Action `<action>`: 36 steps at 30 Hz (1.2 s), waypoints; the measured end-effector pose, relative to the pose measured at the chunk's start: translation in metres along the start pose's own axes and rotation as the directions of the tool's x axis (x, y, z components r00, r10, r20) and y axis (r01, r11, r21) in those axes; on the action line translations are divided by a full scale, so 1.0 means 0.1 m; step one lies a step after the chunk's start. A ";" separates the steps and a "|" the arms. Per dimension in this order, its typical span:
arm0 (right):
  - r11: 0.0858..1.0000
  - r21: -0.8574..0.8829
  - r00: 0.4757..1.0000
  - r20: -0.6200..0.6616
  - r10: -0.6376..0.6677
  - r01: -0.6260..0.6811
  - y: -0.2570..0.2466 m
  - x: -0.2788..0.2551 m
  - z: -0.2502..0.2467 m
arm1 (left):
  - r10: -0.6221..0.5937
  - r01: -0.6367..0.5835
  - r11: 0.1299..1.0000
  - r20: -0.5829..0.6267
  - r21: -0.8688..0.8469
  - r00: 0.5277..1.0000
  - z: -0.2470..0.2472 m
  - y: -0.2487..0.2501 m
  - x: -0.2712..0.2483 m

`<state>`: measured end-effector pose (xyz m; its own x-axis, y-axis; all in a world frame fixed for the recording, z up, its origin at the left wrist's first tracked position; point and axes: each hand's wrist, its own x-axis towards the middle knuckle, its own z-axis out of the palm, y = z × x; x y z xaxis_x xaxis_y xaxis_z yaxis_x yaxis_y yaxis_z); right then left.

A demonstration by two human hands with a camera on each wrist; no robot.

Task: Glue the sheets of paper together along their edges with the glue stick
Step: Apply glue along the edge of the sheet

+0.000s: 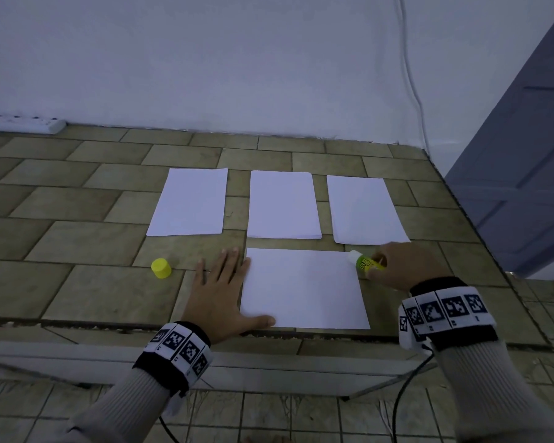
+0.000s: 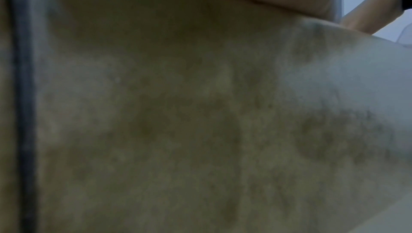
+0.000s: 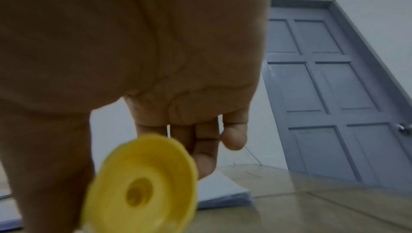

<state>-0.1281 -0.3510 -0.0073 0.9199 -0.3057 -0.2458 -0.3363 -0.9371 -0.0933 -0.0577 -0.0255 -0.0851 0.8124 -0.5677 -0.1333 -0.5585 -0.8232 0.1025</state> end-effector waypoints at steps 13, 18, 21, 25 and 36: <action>0.826 0.518 0.903 -0.209 0.375 -0.223 0.51 0.11 0.03 | 0.011 -0.011 1.000 -0.019 0.023 1.000 0.02 0.00 0.00; 0.801 0.553 0.898 -0.197 0.393 -0.229 0.53 0.14 0.09 | 0.013 -0.012 1.000 -0.019 0.025 1.000 0.04 -0.01 0.00; 0.794 0.515 0.900 -0.093 0.427 -0.324 0.49 0.04 0.05 | 0.019 -0.019 1.000 -0.030 0.011 0.999 0.04 -0.02 0.00; 0.796 0.487 0.931 0.128 0.341 -0.359 0.31 -0.20 0.02 | 0.018 -0.016 0.999 -0.039 0.027 0.999 0.06 -0.02 0.00; 0.948 0.318 0.985 -0.157 0.068 -0.015 -0.44 0.57 -0.19 | 0.011 -0.010 1.000 -0.044 0.013 0.999 0.06 -0.02 0.00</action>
<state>-0.0571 -0.3304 0.0016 0.9150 -0.3917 -0.0972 -0.3970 -0.8301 -0.3916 -0.0576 -0.0237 -0.0909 0.8129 -0.5756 -0.0886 -0.5688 -0.8174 0.0913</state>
